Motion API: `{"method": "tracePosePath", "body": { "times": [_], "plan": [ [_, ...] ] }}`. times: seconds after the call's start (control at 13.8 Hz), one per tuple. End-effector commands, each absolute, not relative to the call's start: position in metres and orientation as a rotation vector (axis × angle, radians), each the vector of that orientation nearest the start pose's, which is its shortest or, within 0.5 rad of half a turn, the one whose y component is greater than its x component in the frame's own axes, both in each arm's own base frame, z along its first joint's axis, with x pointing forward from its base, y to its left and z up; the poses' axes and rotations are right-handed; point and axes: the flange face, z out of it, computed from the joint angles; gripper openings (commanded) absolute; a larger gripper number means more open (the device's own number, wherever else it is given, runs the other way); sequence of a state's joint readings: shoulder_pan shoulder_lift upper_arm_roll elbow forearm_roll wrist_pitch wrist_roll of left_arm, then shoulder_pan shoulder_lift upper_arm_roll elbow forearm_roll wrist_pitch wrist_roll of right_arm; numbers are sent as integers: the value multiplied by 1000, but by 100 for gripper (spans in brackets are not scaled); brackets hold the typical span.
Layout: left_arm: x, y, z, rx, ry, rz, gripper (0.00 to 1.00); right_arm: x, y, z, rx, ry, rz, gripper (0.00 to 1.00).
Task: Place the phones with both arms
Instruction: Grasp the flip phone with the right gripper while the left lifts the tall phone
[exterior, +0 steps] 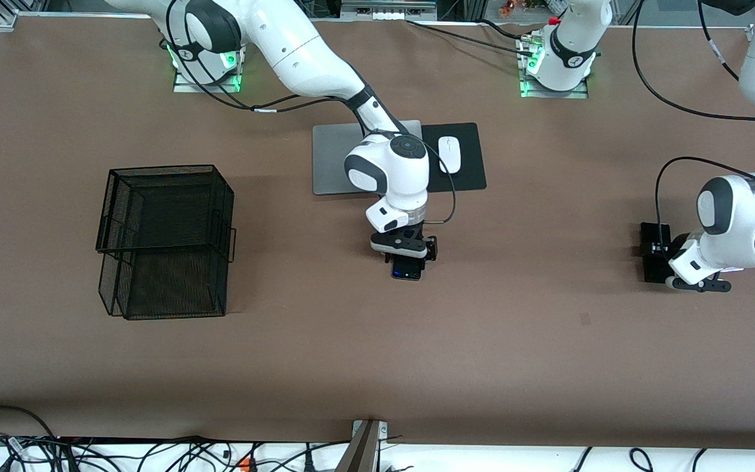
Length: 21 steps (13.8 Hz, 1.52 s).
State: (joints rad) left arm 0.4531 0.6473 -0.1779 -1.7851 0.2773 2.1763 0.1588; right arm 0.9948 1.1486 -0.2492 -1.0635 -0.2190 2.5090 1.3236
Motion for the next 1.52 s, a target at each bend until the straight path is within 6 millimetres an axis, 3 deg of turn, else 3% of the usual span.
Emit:
{"method": "tracePosePath", "body": {
  "times": [0.0, 0.22, 0.29, 0.44, 0.65, 0.8, 1.09, 1.31, 1.45],
  "plan": [
    [617, 178, 234, -3028, 120, 448, 18, 527, 604, 158, -2940, 318, -764, 86],
    [640, 160, 279, -3036, 130, 491, 19, 520, 608, 149, -2960, 259, -800, 79],
    [647, 152, 293, -3036, 137, 495, 19, 520, 607, 150, -2961, 256, -804, 70],
    [659, 123, 320, -3021, 171, 522, 18, 521, 607, 152, -2964, 249, -807, 57],
    [671, 74, 360, -2985, 159, 560, 18, 530, 600, 169, -3007, 276, -820, 57],
    [676, 44, 373, -2993, 193, 553, 18, 531, 603, 209, -3038, 252, -807, 57],
    [677, -3, 382, -3120, 247, 558, 18, 541, 586, 305, -3110, 238, -671, 57],
    [679, -66, 373, -3235, 332, 589, 18, 559, 540, 365, -3192, 190, -475, 57],
    [680, -137, 352, -3256, 421, 563, 18, 569, 494, 399, -3249, 135, -364, 57]
  ]
}}
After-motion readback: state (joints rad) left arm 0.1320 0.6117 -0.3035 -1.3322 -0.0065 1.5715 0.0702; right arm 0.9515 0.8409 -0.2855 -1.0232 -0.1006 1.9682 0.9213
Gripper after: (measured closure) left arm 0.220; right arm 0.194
